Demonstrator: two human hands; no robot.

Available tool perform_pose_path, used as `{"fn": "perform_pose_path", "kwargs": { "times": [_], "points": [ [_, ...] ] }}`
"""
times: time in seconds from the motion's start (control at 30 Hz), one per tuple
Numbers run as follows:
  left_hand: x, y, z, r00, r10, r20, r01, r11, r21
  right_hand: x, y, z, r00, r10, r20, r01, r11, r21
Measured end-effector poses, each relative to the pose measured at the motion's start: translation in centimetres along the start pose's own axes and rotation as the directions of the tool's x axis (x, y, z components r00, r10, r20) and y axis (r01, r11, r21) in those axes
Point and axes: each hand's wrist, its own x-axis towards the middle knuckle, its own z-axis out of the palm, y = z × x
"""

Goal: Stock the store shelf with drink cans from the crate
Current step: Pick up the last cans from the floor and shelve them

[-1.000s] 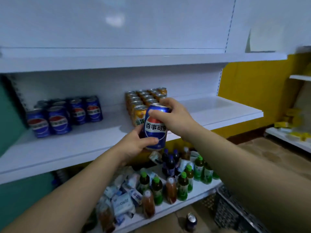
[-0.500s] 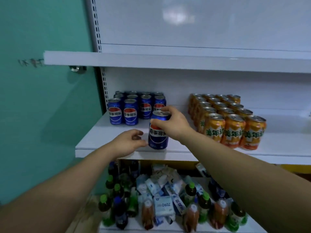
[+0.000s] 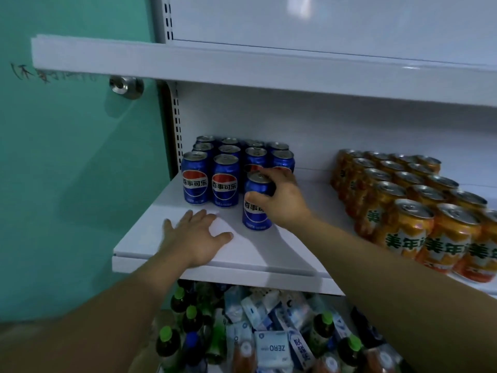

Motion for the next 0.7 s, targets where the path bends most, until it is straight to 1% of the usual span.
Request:
{"fn": "perform_pose_path", "kwargs": {
  "times": [0.07, 0.13, 0.27, 0.43, 0.7],
  "points": [
    [0.0, -0.1, 0.1, 1.0, -0.003, -0.02, 0.003, 1.0, -0.006, 1.4, 0.3, 0.5, 1.0, -0.006, -0.009, 0.005, 0.997, -0.081],
    [0.1, -0.2, 0.2, 0.999, -0.005, -0.034, 0.004, 1.0, -0.018, 2.6, 0.6, 0.7, 1.0, 0.016, 0.001, -0.016, 0.993, -0.114],
    [0.0, -0.1, 0.3, 0.999, -0.009, -0.05, 0.007, 0.999, -0.04, 4.0, 0.6, 0.9, 0.999, 0.028, 0.029, -0.025, 0.995, -0.095],
    [-0.2, 0.0, 0.2, 0.998, -0.01, -0.064, 0.006, 0.998, -0.063, 5.1, 0.9, 1.5, 1.0, 0.009, 0.002, -0.008, 0.992, -0.127],
    [-0.3, 0.0, 0.1, 0.998, -0.005, -0.061, 0.0, 0.997, -0.082, 6.4, 1.6, 2.2, 1.0, 0.013, -0.014, -0.015, 0.993, -0.113]
  ]
}}
